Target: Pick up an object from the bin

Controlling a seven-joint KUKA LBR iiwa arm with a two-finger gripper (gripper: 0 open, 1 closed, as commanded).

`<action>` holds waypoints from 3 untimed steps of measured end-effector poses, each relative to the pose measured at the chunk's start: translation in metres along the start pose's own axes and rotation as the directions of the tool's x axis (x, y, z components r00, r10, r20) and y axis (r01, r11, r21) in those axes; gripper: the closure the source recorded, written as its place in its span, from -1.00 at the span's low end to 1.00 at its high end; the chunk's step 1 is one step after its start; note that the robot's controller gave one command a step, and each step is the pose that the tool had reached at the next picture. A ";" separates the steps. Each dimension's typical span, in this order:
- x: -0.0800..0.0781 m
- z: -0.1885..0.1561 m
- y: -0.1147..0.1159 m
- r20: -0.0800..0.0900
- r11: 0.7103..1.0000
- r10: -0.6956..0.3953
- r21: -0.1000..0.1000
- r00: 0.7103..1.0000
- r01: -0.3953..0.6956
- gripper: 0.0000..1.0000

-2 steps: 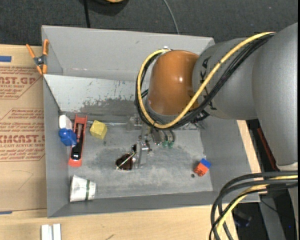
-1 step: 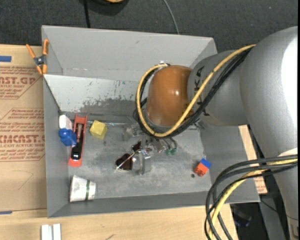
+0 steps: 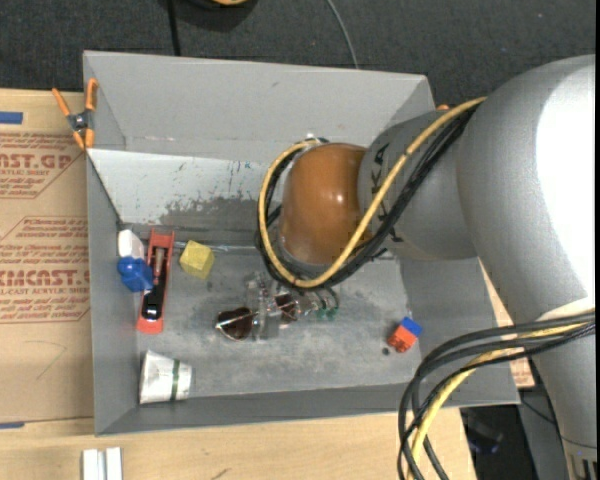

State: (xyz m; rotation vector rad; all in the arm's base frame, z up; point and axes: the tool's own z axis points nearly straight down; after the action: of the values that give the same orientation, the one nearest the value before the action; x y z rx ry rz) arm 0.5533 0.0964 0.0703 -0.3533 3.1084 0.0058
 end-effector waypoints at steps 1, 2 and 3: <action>0.000 0.001 0.000 -0.001 1.000 0.000 0.000 1.000 0.000 1.00; -0.001 0.001 0.006 0.001 1.000 -0.003 -0.001 1.000 0.003 1.00; -0.003 0.001 0.011 0.001 1.000 -0.007 -0.001 1.000 0.007 1.00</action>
Offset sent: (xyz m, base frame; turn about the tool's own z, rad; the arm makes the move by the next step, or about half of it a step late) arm -0.0003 0.0099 -0.0003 -0.0046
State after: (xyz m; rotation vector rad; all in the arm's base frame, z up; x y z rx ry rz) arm 0.5537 0.1080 0.0696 -0.3644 3.1064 0.0077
